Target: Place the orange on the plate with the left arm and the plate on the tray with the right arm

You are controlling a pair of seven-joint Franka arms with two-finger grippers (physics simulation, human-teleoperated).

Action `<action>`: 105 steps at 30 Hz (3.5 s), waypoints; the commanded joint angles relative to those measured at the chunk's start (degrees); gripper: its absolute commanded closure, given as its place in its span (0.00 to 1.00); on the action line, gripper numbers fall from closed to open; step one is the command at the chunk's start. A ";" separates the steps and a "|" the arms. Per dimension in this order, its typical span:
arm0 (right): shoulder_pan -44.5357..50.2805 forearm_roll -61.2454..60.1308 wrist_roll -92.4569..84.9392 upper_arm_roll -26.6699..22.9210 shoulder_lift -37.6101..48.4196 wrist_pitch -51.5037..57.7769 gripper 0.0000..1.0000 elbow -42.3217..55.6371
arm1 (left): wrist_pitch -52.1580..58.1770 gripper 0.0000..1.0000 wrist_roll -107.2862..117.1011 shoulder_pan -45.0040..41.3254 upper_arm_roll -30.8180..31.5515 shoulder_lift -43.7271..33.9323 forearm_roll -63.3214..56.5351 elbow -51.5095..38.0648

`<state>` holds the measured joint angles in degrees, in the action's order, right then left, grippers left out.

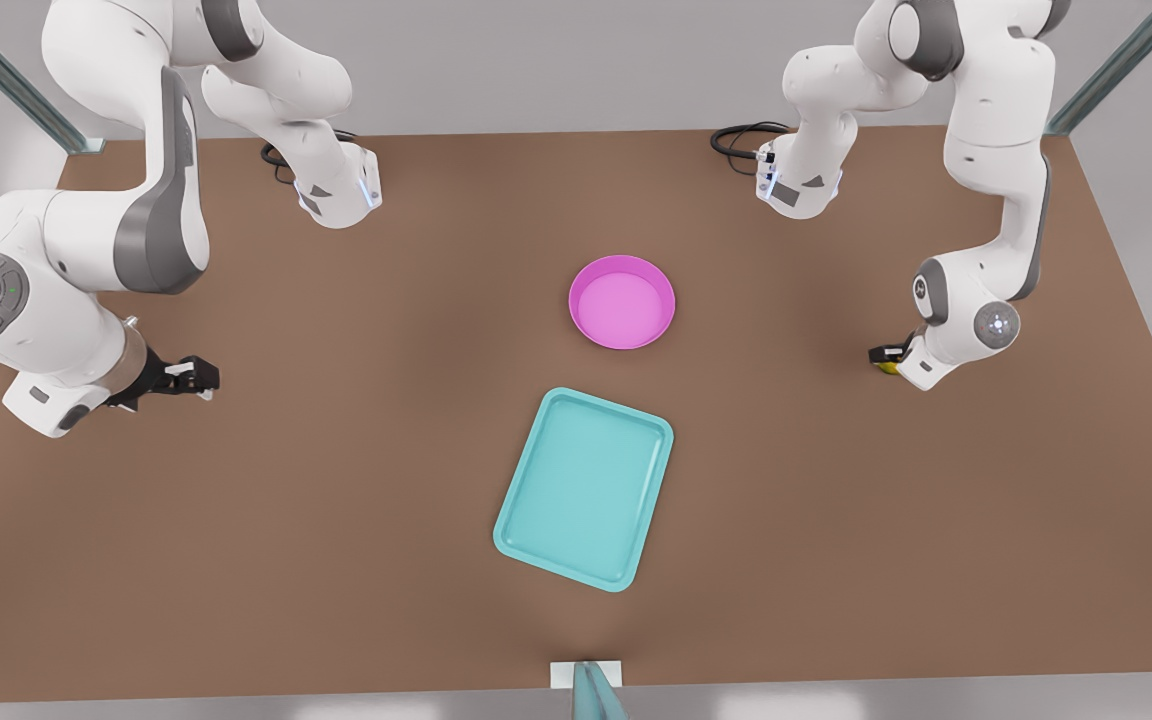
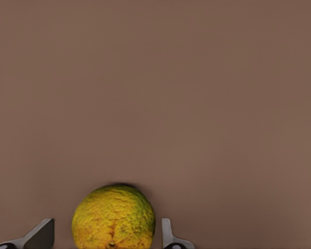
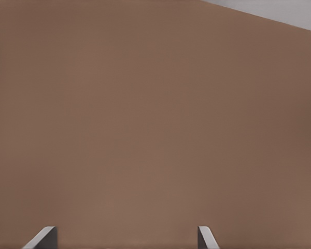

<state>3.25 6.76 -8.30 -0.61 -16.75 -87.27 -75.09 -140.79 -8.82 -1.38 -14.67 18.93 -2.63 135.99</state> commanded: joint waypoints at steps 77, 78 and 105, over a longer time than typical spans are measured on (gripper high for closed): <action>11.42 -8.60 -1.37 12.82 -23.50 6.58 0.00 5.13 | 57.47 0.00 11.46 -2.40 14.93 -4.78 6.32 -59.08; 16.15 -9.31 -0.06 13.00 -24.65 4.83 0.00 5.13 | 58.26 0.00 11.99 -2.48 14.85 -5.04 5.62 -59.17; 24.52 -36.38 6.01 18.54 -19.11 -40.70 0.00 -30.29 | 58.96 0.00 9.80 -1.96 14.32 -4.96 4.39 -58.99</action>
<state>27.79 -29.30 -6.80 17.91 -35.91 -127.69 -105.21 -79.92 2.27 -3.76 -0.19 14.04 2.72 77.21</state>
